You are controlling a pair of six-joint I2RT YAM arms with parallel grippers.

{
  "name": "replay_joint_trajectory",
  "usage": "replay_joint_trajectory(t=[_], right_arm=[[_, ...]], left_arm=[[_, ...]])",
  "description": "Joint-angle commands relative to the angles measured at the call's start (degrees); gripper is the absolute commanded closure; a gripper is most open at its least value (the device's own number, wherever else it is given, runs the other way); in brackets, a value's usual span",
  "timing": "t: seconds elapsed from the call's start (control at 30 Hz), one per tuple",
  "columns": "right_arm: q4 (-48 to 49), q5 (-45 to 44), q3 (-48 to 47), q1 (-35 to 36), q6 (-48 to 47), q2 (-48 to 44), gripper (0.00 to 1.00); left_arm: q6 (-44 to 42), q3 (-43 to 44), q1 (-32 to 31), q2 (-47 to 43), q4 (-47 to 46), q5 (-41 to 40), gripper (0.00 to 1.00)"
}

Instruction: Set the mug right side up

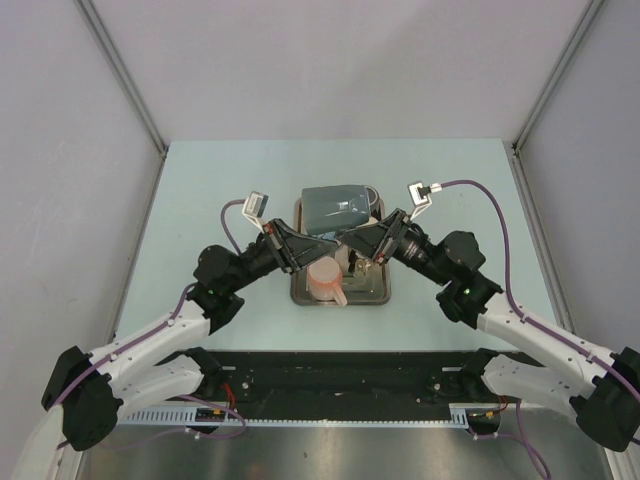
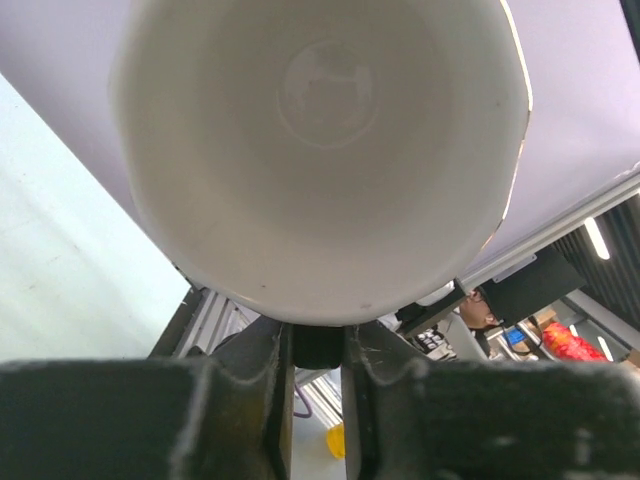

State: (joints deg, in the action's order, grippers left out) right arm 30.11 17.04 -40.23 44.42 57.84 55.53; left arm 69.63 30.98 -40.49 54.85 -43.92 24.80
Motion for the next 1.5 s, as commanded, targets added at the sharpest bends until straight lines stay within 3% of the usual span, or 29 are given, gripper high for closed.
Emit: replay_joint_trajectory(t=[0.0, 0.47, 0.7, 0.83, 1.13, 1.3, 1.37, 1.47], right_arm=[[-0.3, 3.2, -1.1, 1.5, -1.9, -0.7, 1.0], [-8.7, 1.4, -1.8, 1.1, -6.3, -4.2, 0.99], [-10.9, 1.5, -2.7, 0.7, -7.6, -5.4, 0.67], [-11.8, 1.9, -3.5, 0.2, -8.1, -5.6, 0.39], [-13.4, 3.1, -4.6, -0.4, -8.5, -6.4, 0.18], [-28.5, -1.5, -7.7, -0.4, -13.6, -10.6, 0.17], [-39.5, -6.0, -10.7, -0.3, -18.5, -13.3, 0.17], [-52.1, -13.2, -14.9, 0.1, -22.8, -13.6, 0.18]], left_arm=[[0.1, 2.4, -0.6, -0.4, -6.4, -1.1, 0.98], [-5.5, 1.8, -0.6, -4.4, 0.4, -4.8, 1.0], [-8.5, 0.1, -0.6, -7.6, 0.4, -6.9, 1.0], [-9.5, -0.8, -0.6, -8.9, 0.7, -7.5, 1.0], [-11.3, -0.7, -0.3, -11.8, 2.7, -9.1, 1.0], [-16.8, 4.4, 5.9, -16.2, 17.9, -12.3, 1.0], [-23.9, 12.4, 8.8, -16.6, 34.6, -17.0, 1.0], [-29.7, 19.7, 11.6, -13.8, 47.5, -24.6, 1.0]])
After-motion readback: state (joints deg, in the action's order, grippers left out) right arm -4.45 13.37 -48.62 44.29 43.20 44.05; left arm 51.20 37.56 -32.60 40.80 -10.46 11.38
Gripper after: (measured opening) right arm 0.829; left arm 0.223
